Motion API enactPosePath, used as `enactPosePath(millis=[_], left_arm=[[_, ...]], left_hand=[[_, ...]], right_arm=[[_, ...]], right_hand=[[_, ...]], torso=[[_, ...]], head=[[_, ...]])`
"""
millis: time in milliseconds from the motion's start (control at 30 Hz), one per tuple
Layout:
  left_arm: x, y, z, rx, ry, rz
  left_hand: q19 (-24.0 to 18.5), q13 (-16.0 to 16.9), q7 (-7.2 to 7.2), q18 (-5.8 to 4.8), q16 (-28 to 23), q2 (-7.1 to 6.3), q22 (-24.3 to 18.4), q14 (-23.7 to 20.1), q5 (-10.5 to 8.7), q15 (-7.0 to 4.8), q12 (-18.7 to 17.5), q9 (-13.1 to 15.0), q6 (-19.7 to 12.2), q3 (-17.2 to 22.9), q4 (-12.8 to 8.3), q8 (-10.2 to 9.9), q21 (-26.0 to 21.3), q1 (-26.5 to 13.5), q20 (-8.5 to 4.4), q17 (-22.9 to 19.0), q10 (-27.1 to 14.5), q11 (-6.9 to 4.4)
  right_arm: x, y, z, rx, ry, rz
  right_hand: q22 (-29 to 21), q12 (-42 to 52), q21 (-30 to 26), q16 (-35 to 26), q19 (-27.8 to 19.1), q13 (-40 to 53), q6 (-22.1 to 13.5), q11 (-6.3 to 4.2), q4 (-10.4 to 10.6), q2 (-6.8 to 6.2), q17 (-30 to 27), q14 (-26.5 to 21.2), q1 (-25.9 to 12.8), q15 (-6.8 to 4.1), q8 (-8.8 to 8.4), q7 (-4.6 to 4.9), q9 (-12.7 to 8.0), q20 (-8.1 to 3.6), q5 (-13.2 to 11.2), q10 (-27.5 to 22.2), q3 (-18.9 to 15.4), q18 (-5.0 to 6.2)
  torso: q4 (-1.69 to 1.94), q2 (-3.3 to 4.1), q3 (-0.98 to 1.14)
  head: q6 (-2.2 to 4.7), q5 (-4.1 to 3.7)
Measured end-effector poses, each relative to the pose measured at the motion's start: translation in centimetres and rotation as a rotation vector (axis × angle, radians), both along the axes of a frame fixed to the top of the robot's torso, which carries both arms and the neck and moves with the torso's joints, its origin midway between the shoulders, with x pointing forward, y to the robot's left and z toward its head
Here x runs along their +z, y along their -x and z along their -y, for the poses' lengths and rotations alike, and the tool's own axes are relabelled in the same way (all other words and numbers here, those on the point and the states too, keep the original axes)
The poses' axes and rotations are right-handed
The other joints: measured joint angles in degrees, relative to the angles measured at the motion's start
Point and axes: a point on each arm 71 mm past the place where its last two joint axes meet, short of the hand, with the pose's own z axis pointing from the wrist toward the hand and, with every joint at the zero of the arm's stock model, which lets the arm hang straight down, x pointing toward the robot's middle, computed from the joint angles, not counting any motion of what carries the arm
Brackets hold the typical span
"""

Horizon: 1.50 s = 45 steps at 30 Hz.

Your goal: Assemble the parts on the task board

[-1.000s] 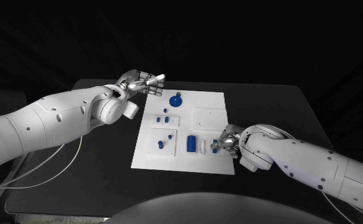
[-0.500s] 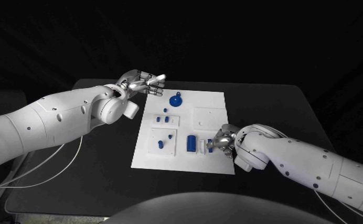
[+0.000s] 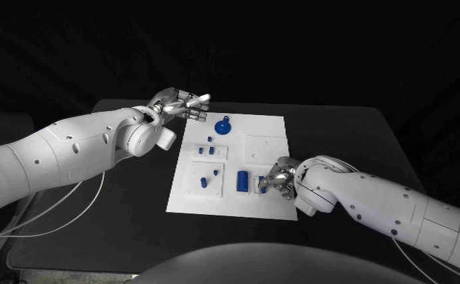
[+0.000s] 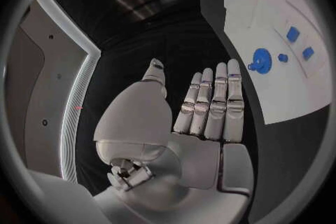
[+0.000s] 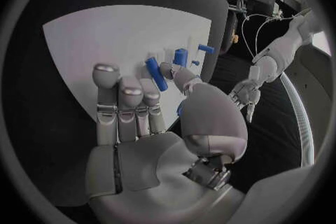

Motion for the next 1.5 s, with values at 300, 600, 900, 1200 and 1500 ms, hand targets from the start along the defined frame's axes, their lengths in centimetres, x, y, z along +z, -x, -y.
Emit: enactPosePath(millis=[300, 600, 900, 1200, 1500], left_arm=[[-0.03, 0.02, 0.01, -0.003, -0.002, -0.004], [-0.08, 0.02, -0.03, -0.005, -0.005, -0.010], [-0.11, 0.02, -0.01, -0.007, -0.006, -0.013], [-0.13, 0.03, -0.02, -0.008, -0.008, -0.014], [-0.14, 0.03, 0.00, -0.010, -0.010, -0.016]], left_hand=[[0.00, 0.00, 0.00, 0.00, 0.00, 0.00, 0.00, -0.20, 0.00, 0.20, 0.00, 0.00, 0.00, -0.17, 0.15, 0.00, 0.00, 0.00, 0.00, 0.00, 0.00, 0.00], [0.00, 0.00, 0.00, 0.00, 0.00, 0.00, 0.00, -0.20, 0.00, 0.20, 0.00, 0.00, 0.00, 0.06, 0.38, 0.00, 0.00, 0.00, 0.00, 0.00, 0.00, 0.00], [0.00, 0.00, 0.00, 0.00, 0.00, 0.00, 0.00, -0.20, 0.00, 0.20, 0.00, 0.00, 0.00, 0.06, 0.38, 0.00, 0.00, 0.00, 0.00, 0.00, 0.00, 0.00], [0.00, 0.00, 0.00, 0.00, 0.00, 0.00, 0.00, -0.20, 0.00, 0.20, 0.00, 0.00, 0.00, 0.06, 0.38, 0.00, 0.00, 0.00, 0.00, 0.00, 0.01, 0.00], [0.00, 0.00, 0.00, 0.00, 0.00, 0.00, 0.00, -0.20, 0.00, 0.20, 0.00, 0.00, 0.00, 0.07, 0.38, 0.00, 0.00, 0.00, 0.00, 0.00, 0.01, -0.01]], right_arm=[[-0.02, -0.04, -0.19, 0.005, -0.002, -0.003], [-0.09, -0.07, -0.34, 0.009, -0.004, -0.005], [-0.19, -0.20, -0.32, 0.007, -0.002, -0.007], [-0.23, -0.21, -0.41, 0.010, -0.002, -0.009], [-0.21, -0.21, -0.45, 0.012, -0.002, -0.009]], right_hand=[[-0.91, 0.00, -0.21, 0.00, 0.00, 0.00, 0.14, 0.00, -2.33, 2.95, -0.05, 0.00, 1.69, 0.01, 0.00, -0.55, 0.74, 0.00, -9.09, 0.00, -6.54, 0.00], [-1.38, 0.00, -0.21, 0.00, 0.00, 0.00, 0.52, -0.33, -1.07, 3.99, -0.05, 0.00, 2.16, 0.01, 0.08, -0.94, -0.01, 0.00, -13.28, 0.35, -10.05, 0.03], [-1.72, 0.00, -0.21, 0.00, 0.00, 0.00, 0.70, -0.61, 1.39, 3.81, -0.05, -0.01, 1.99, 0.01, 0.22, -1.12, -0.64, 0.00, -18.70, 0.64, -11.53, 0.04], [-1.99, 0.00, -0.21, 0.00, 0.00, 0.05, 0.95, -0.91, 4.33, 3.12, -0.04, -0.01, 1.29, 0.00, -0.01, -1.37, -1.14, 0.00, -22.31, 0.94, -12.56, 0.04], [-2.14, 0.00, -0.21, 0.00, 0.00, 0.04, 0.96, -0.91, 6.61, 1.77, 0.05, -0.01, 2.10, 0.00, -0.01, -1.37, -1.40, 0.00, -23.47, 0.94, -14.38, 0.04]], torso=[[-0.02, 0.01, 0.01], [-0.02, 0.03, 0.01], [-0.01, 0.02, 0.01], [0.00, 0.01, 0.01], [-0.04, 0.01, 0.01]], head=[[-0.08, 0.14], [-0.05, 0.48], [-0.08, 0.47], [-0.13, 0.45], [-0.13, 0.56]])
